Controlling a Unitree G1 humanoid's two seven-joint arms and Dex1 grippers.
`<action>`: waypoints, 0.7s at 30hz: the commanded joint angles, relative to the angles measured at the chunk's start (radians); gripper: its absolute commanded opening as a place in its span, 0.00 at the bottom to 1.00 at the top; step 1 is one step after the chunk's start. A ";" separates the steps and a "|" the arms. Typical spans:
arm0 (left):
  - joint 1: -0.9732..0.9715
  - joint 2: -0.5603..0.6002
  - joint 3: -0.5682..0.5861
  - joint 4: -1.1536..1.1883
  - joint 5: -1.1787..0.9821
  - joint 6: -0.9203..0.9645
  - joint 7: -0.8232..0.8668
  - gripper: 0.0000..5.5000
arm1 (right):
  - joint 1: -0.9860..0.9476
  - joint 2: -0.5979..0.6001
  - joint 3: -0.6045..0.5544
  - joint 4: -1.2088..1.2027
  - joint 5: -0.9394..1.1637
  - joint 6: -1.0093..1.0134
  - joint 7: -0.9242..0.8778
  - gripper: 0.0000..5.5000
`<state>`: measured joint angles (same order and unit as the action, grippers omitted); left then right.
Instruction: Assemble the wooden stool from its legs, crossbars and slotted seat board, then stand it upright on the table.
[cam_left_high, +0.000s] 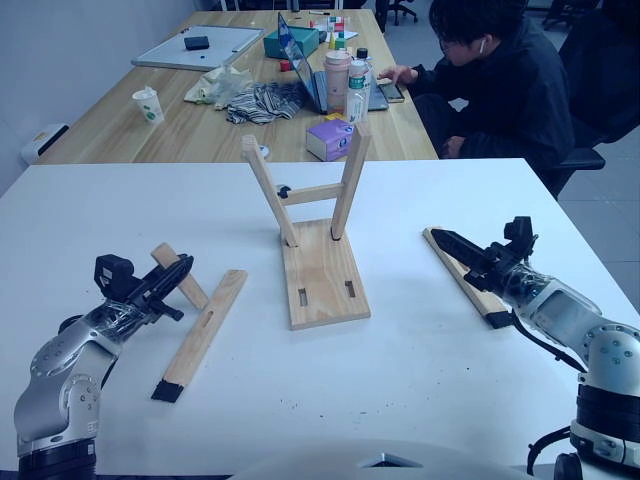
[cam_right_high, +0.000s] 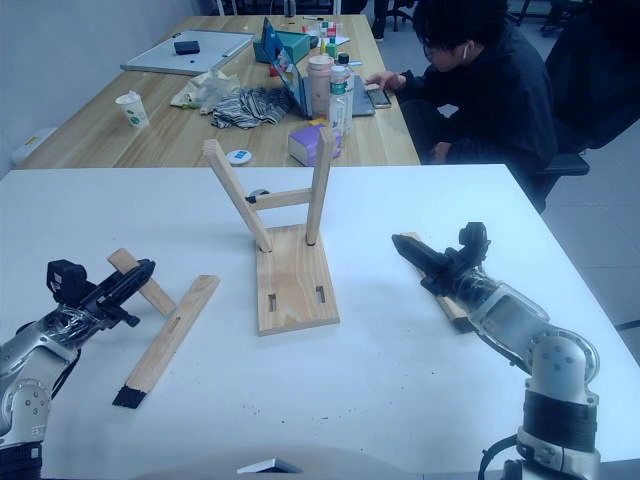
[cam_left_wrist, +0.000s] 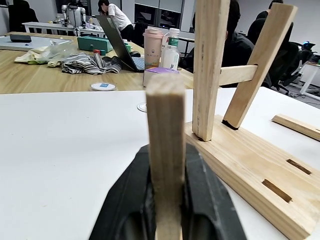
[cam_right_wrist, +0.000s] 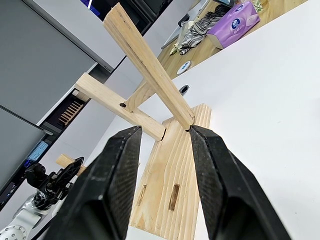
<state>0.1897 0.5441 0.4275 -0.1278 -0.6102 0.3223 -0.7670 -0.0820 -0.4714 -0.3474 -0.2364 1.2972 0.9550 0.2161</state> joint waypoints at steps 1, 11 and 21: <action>0.036 0.006 0.014 -0.020 -0.002 -0.017 -0.022 0.07 | -0.032 0.002 0.014 0.017 -0.008 0.008 0.007 0.32; 0.156 0.056 0.035 -0.081 0.000 -0.028 -0.117 0.07 | -0.062 -0.010 0.025 0.039 -0.007 0.024 0.010 0.32; 0.205 0.081 0.048 -0.106 0.025 -0.082 -0.188 0.07 | -0.072 -0.007 0.024 0.047 -0.010 0.027 0.001 0.32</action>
<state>0.3867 0.6229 0.4573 -0.2175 -0.6065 0.2660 -0.9641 -0.1374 -0.4800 -0.3211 -0.1923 1.2957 0.9735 0.2298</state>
